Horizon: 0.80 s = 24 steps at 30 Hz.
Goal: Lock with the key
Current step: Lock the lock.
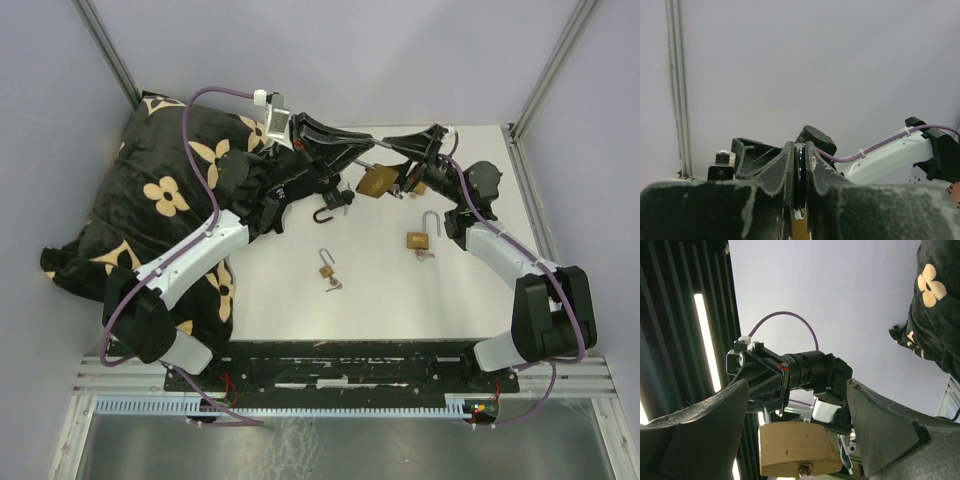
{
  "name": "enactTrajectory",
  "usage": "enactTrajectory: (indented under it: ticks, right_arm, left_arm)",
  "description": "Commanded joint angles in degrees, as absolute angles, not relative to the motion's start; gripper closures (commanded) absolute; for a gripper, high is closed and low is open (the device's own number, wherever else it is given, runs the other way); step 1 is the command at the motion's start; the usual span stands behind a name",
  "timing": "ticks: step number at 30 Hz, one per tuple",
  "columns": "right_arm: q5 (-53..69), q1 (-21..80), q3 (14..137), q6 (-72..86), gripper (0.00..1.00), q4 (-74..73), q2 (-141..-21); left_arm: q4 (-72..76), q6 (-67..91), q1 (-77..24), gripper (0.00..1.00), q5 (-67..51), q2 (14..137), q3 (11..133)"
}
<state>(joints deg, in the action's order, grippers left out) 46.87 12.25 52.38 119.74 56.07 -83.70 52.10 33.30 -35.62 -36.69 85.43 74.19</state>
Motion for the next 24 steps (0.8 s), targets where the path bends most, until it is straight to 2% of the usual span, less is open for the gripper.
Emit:
enactTrajectory:
  ticks: [1, 5, 7, 10, 14, 17, 20, 24]
  right_arm:
    - [45.01, 12.42, 54.58, 133.79, 0.14, 59.35, -81.79]
    - [48.02, 12.59, 54.07, 128.78, 0.14, 53.28, -79.35]
    - [48.34, 12.27, 52.54, 124.06, 0.11, 51.3, -78.73]
    - [49.59, 9.24, 53.31, 108.95, 0.06, 47.58, -78.24]
    - [51.83, 3.01, 57.97, 96.27, 0.04, 52.9, -78.91]
    - [56.57, 1.88, 60.86, 84.92, 0.05, 53.47, -78.58]
    - [59.32, 1.92, 60.75, 66.31, 0.05, 46.34, -74.66]
    - [65.88, 1.92, 59.44, 26.5, 0.01, 34.2, -68.17]
  left_arm:
    - [59.79, 35.81, -35.82, 0.97, -36.37, 82.13, 75.59]
    - [56.88, 32.79, -35.71, 0.97, -34.76, 81.63, 75.41]
    - [53.93, 31.77, -35.54, 0.97, -33.05, 81.56, 76.82]
    - [49.33, 34.08, -35.34, 0.97, -30.48, 81.81, 79.36]
    - [43.27, 36.9, -35.25, 0.97, -25.47, 79.6, 78.66]
    - [40.25, 38.97, -35.25, 0.97, -22.0, 77.39, 77.39]
    - [36.72, 42.93, -35.29, 0.97, -19.26, 76.33, 77.66]
    - [31.26, 48.68, -35.33, 0.97, -14.16, 74.79, 78.12]
